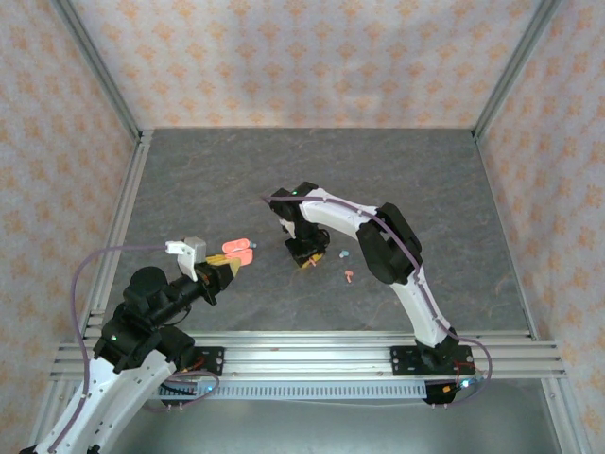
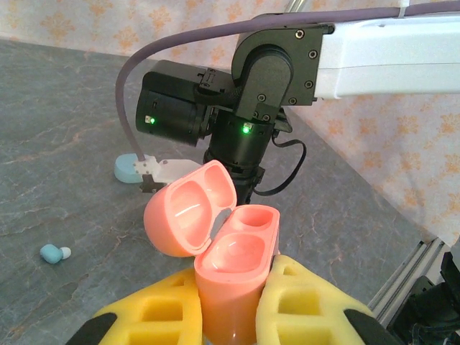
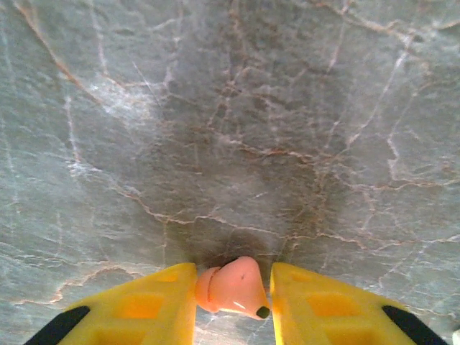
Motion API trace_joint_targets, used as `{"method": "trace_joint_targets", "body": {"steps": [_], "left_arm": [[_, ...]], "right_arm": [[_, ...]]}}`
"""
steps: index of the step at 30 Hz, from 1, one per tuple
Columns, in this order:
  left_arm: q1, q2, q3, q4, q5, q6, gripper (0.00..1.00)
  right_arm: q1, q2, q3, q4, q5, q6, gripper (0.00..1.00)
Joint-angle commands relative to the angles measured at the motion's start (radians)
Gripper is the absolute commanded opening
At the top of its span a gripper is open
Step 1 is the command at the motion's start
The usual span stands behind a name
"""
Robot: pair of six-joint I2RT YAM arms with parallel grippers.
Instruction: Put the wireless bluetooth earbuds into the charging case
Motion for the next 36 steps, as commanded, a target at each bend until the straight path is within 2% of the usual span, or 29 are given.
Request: {"method": "trace_joint_targets", "body": {"steps": [1, 11, 19, 28, 36], "left_arm": [[0.0, -0.021, -0.005, 0.001, 0.006, -0.016, 0.0], [0.0, -0.014, -0.025, 0.064, -0.034, -0.021, 0.0], [0.0, 0.054, -0.033, 0.257, -0.016, -0.003, 0.0], [-0.002, 0.239, 0.07, 0.498, 0.075, 0.031, 0.0], [-0.004, 0.451, 0.285, 0.494, 0.215, 0.091, 0.0]], "right_arm": [[0.004, -0.007, -0.019, -0.018, 0.014, 0.007, 0.28], [-0.012, -0.17, -0.147, 0.08, 0.025, 0.115, 0.21], [-0.022, -0.419, -0.17, 0.132, 0.069, 0.213, 0.19], [-0.022, -0.71, -0.117, 0.263, 0.023, 0.269, 0.18], [-0.02, -0.913, -0.145, 0.51, -0.089, 0.332, 0.19]]}}
